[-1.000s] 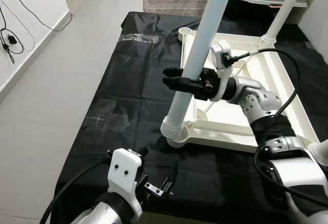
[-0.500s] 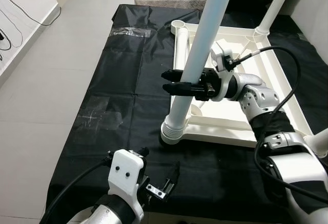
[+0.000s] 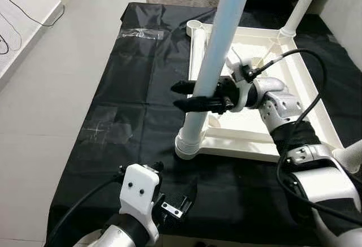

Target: Building children table

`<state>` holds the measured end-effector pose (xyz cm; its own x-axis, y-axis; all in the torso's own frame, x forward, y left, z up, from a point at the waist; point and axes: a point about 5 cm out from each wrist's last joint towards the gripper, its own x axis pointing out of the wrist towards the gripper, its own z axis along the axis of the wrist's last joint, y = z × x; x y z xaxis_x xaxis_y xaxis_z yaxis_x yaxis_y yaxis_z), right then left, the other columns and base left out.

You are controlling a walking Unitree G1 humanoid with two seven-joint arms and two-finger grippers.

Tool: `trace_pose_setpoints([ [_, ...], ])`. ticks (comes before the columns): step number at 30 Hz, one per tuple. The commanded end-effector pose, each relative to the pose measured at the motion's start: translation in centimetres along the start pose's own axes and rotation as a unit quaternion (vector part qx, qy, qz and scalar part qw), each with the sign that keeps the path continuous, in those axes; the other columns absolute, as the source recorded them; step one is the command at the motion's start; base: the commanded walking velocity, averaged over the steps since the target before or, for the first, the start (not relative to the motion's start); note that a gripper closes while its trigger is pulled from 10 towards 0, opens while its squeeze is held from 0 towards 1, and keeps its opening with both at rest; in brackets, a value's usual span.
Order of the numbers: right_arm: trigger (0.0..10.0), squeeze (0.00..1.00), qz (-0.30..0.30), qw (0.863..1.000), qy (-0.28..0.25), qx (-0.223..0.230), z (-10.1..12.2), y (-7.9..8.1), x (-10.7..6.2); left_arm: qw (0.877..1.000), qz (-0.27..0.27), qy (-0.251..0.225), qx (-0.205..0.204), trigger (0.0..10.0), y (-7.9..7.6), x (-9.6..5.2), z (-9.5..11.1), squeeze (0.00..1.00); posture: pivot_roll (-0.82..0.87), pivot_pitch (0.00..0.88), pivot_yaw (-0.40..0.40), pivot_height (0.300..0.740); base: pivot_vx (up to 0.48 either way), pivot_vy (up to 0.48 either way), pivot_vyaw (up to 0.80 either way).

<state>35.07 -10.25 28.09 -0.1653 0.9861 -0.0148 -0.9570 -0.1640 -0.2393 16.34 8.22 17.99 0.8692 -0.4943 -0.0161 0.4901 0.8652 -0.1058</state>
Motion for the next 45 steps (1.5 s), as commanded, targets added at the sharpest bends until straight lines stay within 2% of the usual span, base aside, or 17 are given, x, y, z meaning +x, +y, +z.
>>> trace_pose_setpoints([
  [1, 10.0, 0.0, 0.008, 0.999, 0.054, 0.001, -1.8, 0.4, 0.2, 1.0, -0.003, 0.014, 0.001, 10.0, -0.2, -0.2, -0.3, 0.0, 0.12, 0.297, -0.077, 0.74, 0.0, 0.0, 0.0],
  [5, 10.0, 0.0, 0.033, 0.997, 0.067, -0.025, -1.4, 0.5, 1.2, 1.0, -0.001, 0.014, 0.002, 10.0, -0.2, -0.3, -0.3, 0.0, 0.12, 0.299, -0.081, 0.74, 0.0, 0.0, 0.0],
  [21, 10.0, 0.0, 0.05, 0.996, 0.063, -0.023, -2.4, 1.1, 2.6, 1.0, 0.004, 0.013, 0.003, 10.0, -0.1, -0.3, -0.2, 0.0, 0.12, 0.303, -0.082, 0.74, 0.0, 0.0, 0.0],
  [24, 10.0, 0.0, -0.001, 0.999, 0.047, -0.016, -2.6, 0.8, 2.7, 1.0, 0.006, 0.013, 0.004, 10.0, 0.0, -0.2, -0.2, 0.0, 0.12, 0.301, -0.086, 0.74, 0.0, 0.0, 0.0],
  [27, 10.0, 0.0, -0.019, 0.999, 0.041, -0.013, -2.8, 0.9, 2.5, 1.0, 0.007, 0.013, 0.004, 10.0, 0.0, -0.2, -0.2, 0.0, 0.12, 0.296, -0.084, 0.74, 0.0, 0.0, 0.0],
  [30, 10.0, 0.0, -0.052, 0.998, 0.035, -0.012, -3.2, 1.6, 2.1, 1.0, 0.008, 0.013, 0.004, 10.0, 0.2, -0.1, -0.3, 0.0, 0.11, 0.287, -0.076, 0.74, 0.0, 0.0, 0.0],
  [32, 10.0, 0.0, -0.052, 0.998, 0.035, -0.012, -3.2, 1.6, 2.1, 1.0, 0.008, 0.013, 0.004, 10.0, 0.2, -0.1, -0.3, 0.0, 0.11, 0.287, -0.076, 0.74, 0.0, 0.0, 0.0],
  [34, 10.0, 0.0, -0.096, 0.995, 0.03, -0.007, -3.3, 2.0, 1.8, 1.0, 0.011, 0.012, 0.006, 10.0, 0.4, 0.0, -0.3, 0.0, 0.12, 0.283, -0.075, 0.74, 0.0, 0.0, 0.0],
  [35, 10.0, 0.0, -0.096, 0.995, 0.03, -0.007, -3.3, 2.0, 1.8, 1.0, 0.011, 0.012, 0.006, 10.0, 0.4, 0.0, -0.3, 0.0, 0.12, 0.283, -0.075, 0.74, 0.0, 0.0, 0.0],
  [36, 10.0, 0.0, -0.137, 0.99, 0.025, -0.003, -3.3, 2.0, 1.7, 1.0, 0.013, 0.011, 0.009, 10.0, 0.6, 0.0, -0.2, 0.0, 0.11, 0.28, -0.073, 0.74, 0.0, 0.0, 0.0],
  [39, 10.0, 0.0, -0.169, 0.985, 0.024, 0.005, -3.3, 1.9, 1.5, 1.0, 0.016, 0.01, 0.012, 10.0, 0.9, 0.1, -0.2, 0.0, 0.11, 0.276, -0.069, 0.74, 0.0, 0.0, 0.0],
  [40, 10.0, 0.0, -0.203, 0.979, 0.023, 0.014, -3.4, 1.8, 1.2, 1.0, 0.02, 0.009, 0.016, 10.0, 1.2, 0.2, -0.2, 0.0, 0.11, 0.272, -0.066, 0.74, 0.0, 0.0, 0.0],
  [42, 10.0, 0.0, -0.203, 0.979, 0.023, 0.014, -3.4, 1.8, 1.2, 1.0, 0.02, 0.009, 0.016, 10.0, 1.2, 0.2, -0.2, 0.0, 0.11, 0.272, -0.066, 0.74, 0.0, 0.0, 0.0],
  [44, 10.0, 0.0, -0.242, 0.97, 0.025, 0.023, -3.5, 1.8, 0.9, 0.999, 0.026, 0.007, 0.02, 10.0, 1.6, 0.3, -0.1, 0.0, 0.11, 0.267, -0.063, 0.74, 0.0, 0.0, 0.0],
  [45, 10.0, 0.0, -0.242, 0.97, 0.025, 0.023, -3.5, 1.8, 0.9, 0.999, 0.026, 0.007, 0.02, 10.0, 1.6, 0.3, -0.1, 0.0, 0.11, 0.267, -0.063, 0.74, 0.0, 0.0, 0.0],
])
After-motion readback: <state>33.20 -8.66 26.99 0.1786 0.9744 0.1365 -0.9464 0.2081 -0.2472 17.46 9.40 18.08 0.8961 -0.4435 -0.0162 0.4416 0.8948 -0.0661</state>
